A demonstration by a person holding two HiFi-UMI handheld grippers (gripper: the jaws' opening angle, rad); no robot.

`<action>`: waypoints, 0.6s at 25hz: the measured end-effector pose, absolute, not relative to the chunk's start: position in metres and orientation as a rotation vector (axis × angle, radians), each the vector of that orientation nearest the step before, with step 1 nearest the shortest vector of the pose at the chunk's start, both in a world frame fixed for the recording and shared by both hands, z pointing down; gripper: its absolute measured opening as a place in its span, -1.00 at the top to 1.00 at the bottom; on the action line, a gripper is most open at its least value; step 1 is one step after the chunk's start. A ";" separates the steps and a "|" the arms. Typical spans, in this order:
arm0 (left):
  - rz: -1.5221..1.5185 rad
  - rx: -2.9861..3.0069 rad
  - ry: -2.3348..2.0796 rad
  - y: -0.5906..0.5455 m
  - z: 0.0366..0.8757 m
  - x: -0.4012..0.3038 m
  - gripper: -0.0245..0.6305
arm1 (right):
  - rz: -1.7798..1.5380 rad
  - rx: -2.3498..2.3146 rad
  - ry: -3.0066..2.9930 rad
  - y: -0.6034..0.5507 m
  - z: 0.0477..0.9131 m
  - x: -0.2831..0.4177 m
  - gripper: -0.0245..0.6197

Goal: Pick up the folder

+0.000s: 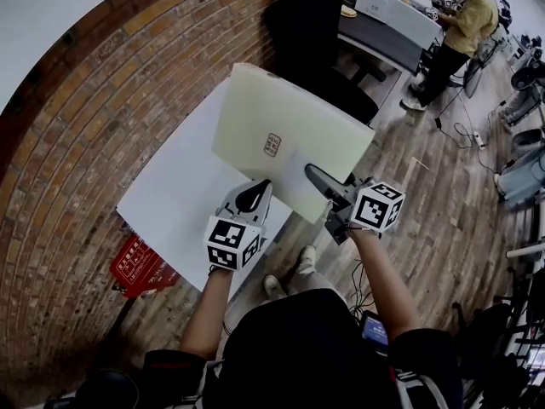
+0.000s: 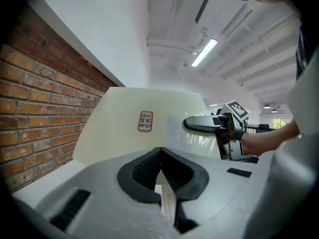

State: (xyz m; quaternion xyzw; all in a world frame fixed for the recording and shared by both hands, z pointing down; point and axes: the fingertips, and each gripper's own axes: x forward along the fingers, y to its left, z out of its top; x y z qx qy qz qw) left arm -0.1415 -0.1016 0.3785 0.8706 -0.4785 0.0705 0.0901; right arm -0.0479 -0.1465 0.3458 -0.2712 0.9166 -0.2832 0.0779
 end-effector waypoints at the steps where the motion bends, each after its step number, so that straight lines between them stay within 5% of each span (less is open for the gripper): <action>1: 0.206 2.596 -1.426 -0.100 0.375 -0.141 0.87 | -0.828 -0.818 2.747 -0.145 0.342 -0.047 0.07; 15: 0.160 2.656 -1.442 -0.078 0.349 -0.128 0.87 | -0.737 -0.795 2.765 -0.122 0.316 -0.039 0.06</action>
